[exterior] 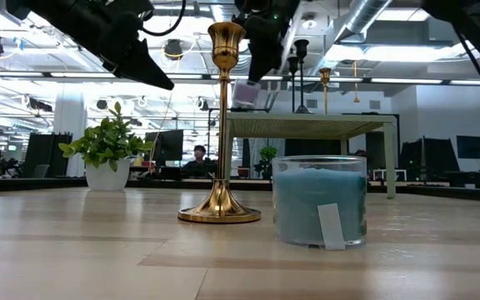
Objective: Pick & Place candle stick holders
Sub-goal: Put the violet candle on the shelf
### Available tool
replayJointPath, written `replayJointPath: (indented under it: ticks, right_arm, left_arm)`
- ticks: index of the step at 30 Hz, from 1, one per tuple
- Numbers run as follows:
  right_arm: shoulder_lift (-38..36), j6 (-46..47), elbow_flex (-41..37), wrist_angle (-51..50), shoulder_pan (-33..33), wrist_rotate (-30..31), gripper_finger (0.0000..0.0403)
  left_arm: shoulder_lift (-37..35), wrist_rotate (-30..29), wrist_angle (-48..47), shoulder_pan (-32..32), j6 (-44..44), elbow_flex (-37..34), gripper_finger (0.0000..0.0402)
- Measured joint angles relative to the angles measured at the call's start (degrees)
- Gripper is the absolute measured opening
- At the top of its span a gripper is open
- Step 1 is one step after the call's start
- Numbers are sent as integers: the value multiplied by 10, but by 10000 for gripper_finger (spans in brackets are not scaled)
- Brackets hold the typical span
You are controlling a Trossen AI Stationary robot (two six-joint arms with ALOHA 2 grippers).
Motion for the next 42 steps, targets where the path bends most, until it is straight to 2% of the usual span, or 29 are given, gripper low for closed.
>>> replayJointPath:
  ticks: [42]
  right_arm:
    - [0, 1, 0, -24, -2, 14, 0]
  left_arm:
    - [0, 0, 0, 0, 0, 0, 8]
